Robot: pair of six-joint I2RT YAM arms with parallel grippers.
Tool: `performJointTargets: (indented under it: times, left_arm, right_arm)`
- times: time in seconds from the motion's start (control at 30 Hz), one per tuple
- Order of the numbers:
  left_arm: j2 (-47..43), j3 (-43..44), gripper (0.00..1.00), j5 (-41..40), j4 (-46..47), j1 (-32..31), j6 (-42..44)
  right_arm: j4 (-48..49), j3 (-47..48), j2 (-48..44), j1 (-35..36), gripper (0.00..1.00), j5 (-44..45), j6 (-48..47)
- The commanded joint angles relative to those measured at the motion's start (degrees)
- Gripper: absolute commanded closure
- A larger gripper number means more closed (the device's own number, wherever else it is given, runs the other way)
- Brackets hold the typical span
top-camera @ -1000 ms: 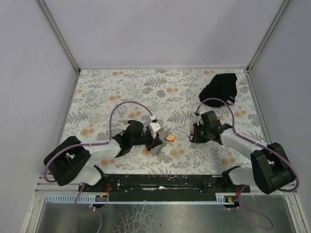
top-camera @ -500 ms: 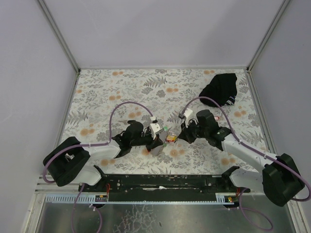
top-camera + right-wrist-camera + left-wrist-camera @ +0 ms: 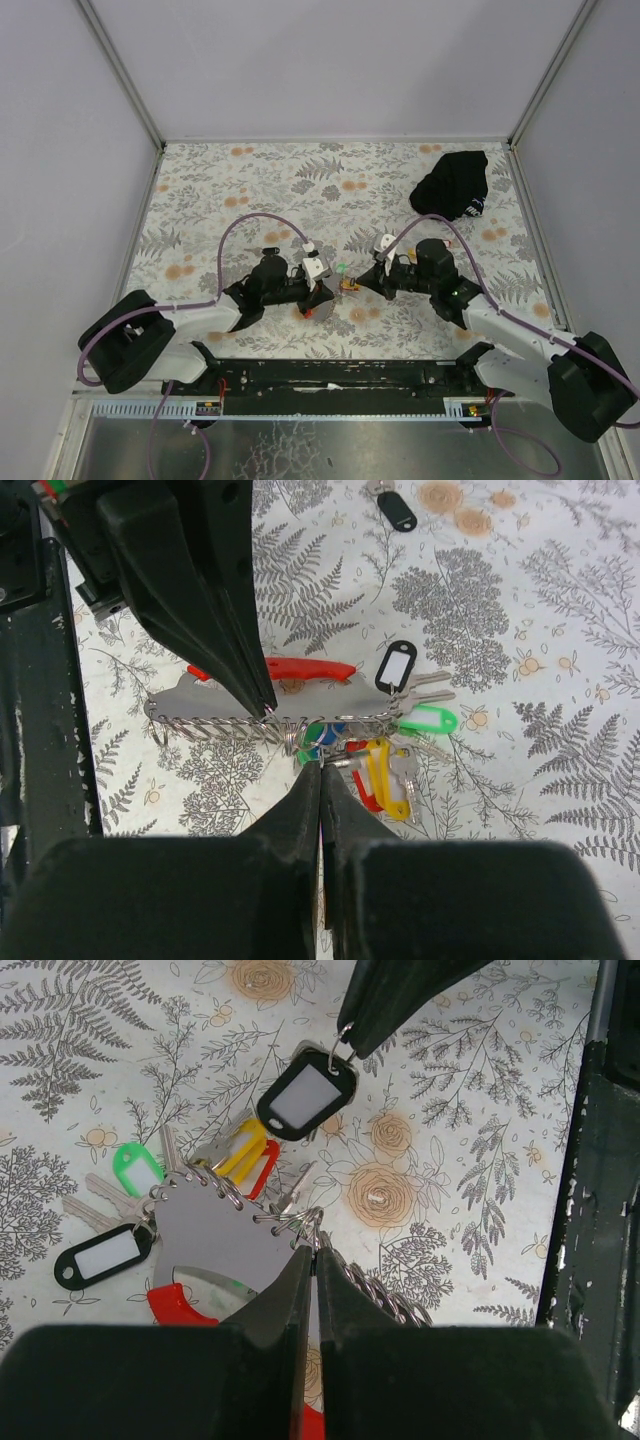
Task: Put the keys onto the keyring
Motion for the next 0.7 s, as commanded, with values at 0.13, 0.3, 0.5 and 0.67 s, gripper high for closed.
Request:
performJointTargets:
  times: [0.13,0.3,0.5,0.67]
  left_arm:
    - [-2.1,-0.9,1.00,0.8,6.7,-0.4,0.6]
    - [-3.3,-1.7,1.00,0.5,7.4,-0.3,0.4]
    - [-3.7,-2.5,1.00,0.7,8.2,-0.3,0.7]
    - [-3.7,-2.9,1.00,0.6,8.8,-0.3,0.7]
  right_arm:
    - [28.2,-10.8,-6.3,0.3,0.97,-0.6,1.7]
    - [22.5,-10.4,-9.3,0.4,0.97,1.2,0.4]
    - [9.0,-5.0,-8.2,0.3,1.00,-7.6,-10.0]
    - [4.8,-2.6,-4.0,0.3,1.00,-11.1,-13.4]
